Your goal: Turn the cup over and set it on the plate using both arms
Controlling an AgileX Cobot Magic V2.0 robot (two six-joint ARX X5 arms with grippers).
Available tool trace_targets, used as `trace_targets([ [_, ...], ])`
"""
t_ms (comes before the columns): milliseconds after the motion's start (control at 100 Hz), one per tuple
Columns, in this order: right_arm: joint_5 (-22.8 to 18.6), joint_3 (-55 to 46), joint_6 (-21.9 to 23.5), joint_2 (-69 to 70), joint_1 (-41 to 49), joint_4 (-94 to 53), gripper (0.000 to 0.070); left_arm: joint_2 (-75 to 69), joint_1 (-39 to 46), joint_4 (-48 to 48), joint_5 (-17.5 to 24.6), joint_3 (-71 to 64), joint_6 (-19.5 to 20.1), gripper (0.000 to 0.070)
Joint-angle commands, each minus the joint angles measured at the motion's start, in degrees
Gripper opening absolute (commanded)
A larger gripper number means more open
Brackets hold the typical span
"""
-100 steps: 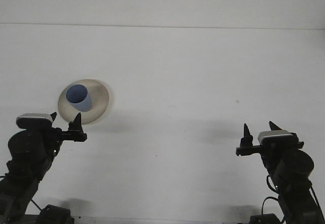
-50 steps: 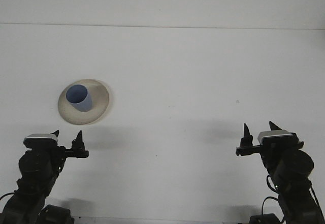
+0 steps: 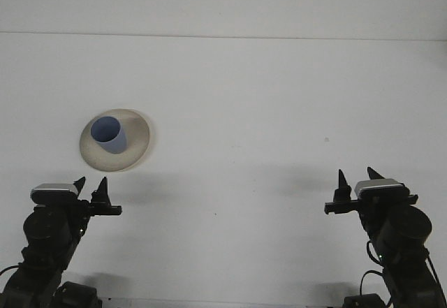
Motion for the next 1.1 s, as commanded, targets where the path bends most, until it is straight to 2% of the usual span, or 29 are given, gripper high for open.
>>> trace_targets([
  [0, 0.0, 0.6, 0.8, 0.2, 0.1, 0.6, 0.0116, 0.1, -0.1, 0.5, -0.4, 0.6, -0.3, 0.0056],
  [30, 0.0, 0.6, 0.8, 0.2, 0.1, 0.6, 0.0055, 0.1, -0.1, 0.5, -0.4, 0.6, -0.3, 0.0007],
  [70, 0.0, 0.6, 0.8, 0.2, 0.1, 0.6, 0.0000, 0.1, -0.1, 0.5, -0.5, 0.6, -0.3, 0.0005],
  [1090, 0.0, 0.6, 0.8, 0.2, 0.1, 0.6, 0.0000, 0.0, -0.1, 0.6, -0.4, 0.6, -0.3, 0.0006],
])
